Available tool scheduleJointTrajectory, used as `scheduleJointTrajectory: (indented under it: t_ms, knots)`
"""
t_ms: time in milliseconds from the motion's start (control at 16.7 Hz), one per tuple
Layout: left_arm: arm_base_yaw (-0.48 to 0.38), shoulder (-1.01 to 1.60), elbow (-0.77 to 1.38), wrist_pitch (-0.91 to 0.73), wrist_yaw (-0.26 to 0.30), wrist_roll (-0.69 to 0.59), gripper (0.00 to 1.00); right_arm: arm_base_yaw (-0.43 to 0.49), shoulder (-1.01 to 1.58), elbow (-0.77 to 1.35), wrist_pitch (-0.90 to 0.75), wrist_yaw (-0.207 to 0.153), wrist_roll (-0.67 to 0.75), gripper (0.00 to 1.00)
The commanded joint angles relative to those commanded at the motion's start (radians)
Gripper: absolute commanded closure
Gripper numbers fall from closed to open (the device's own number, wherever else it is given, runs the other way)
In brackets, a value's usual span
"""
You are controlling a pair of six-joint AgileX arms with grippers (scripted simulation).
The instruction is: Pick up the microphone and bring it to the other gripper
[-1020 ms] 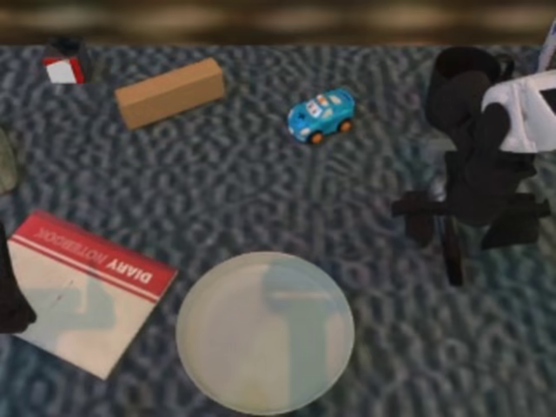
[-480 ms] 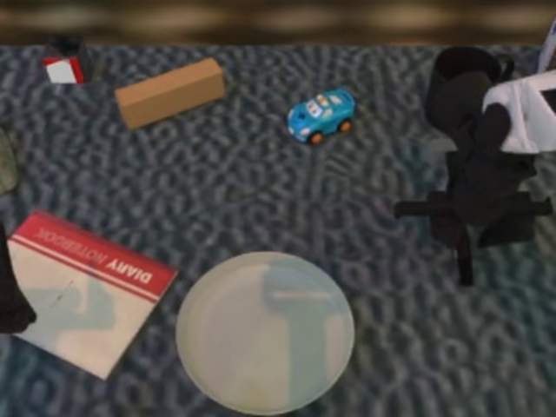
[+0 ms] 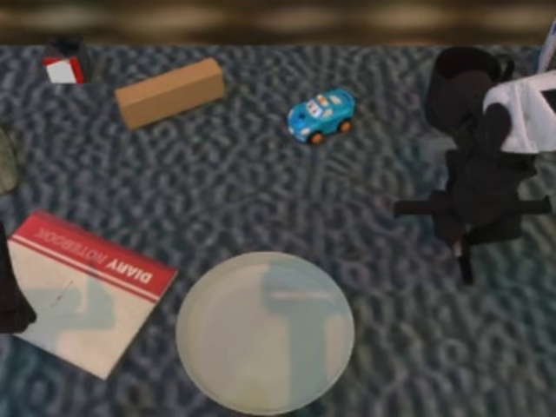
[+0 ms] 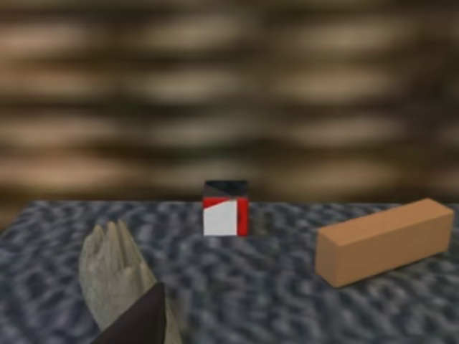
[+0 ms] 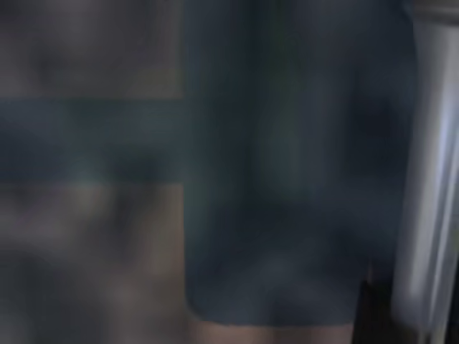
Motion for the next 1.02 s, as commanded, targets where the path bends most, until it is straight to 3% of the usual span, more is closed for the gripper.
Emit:
scheduleJointTrajectory:
  t_ms: [180,360,1020]
  knots:
    - [0.000,0.000,0.000,0.000,0.000,0.000,0.00,0.002,-0.017,-0.020,0.093,-0.035,-0.021,1.00]
    - [0.000,0.000,0.000,0.000,0.000,0.000,0.00,0.001,-0.050,-0.063,0.269,-0.097,-0.055,1.00]
    - [0.000,0.000,0.000,0.000,0.000,0.000,0.00,-0.013,-0.247,-0.345,1.246,-0.410,-0.230,1.00]
